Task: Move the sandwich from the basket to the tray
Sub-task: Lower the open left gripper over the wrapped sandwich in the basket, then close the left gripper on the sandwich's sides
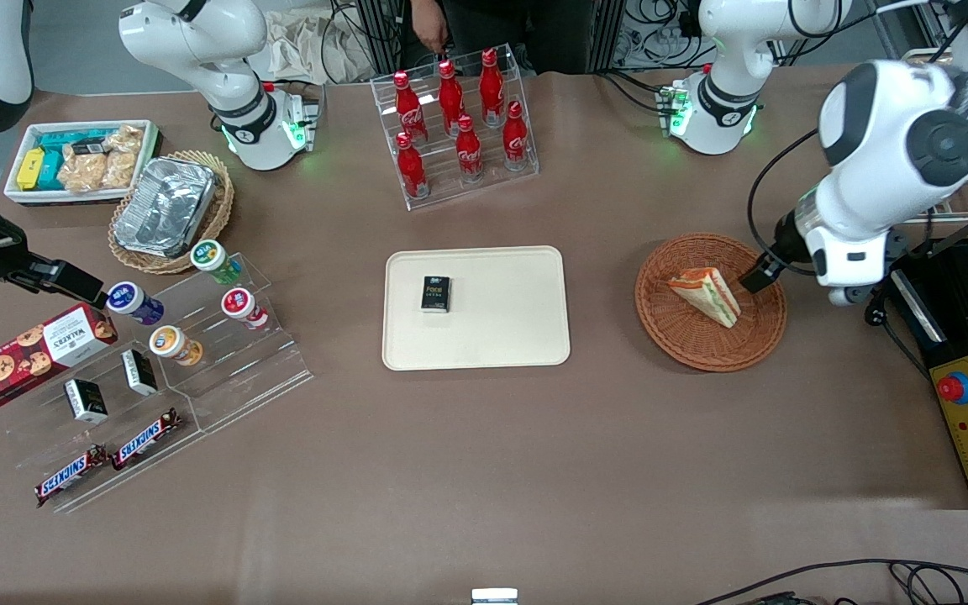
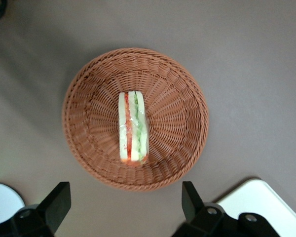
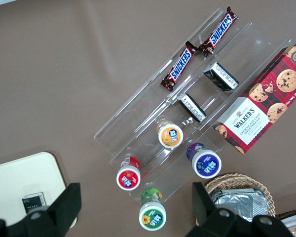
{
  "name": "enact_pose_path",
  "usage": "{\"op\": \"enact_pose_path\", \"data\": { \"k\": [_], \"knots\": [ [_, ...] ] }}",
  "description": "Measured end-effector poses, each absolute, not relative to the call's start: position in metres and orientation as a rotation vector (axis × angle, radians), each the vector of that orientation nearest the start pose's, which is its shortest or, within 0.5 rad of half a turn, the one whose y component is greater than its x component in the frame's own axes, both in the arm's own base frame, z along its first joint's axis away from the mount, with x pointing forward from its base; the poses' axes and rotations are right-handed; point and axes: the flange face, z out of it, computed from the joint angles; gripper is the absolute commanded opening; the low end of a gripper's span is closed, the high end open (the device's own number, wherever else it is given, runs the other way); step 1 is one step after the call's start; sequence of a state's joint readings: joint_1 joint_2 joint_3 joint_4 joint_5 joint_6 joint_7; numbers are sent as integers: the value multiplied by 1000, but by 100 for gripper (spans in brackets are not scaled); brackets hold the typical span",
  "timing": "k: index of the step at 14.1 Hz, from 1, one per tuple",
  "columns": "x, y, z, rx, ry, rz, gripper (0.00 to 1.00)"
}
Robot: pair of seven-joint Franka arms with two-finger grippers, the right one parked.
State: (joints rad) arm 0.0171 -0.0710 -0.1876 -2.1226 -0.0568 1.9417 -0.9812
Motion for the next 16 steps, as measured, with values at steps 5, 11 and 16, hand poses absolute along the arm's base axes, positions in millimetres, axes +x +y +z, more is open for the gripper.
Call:
{"op": "enact_pose_path", "data": {
  "k": [5,11,16],
  "knots": [
    [480,-92,356,-2791,-1379,143,100],
    [452,-99,301,-2805,-1327,91,100],
    [446,-98,274,-2817,-1333,82,99]
  ]
}}
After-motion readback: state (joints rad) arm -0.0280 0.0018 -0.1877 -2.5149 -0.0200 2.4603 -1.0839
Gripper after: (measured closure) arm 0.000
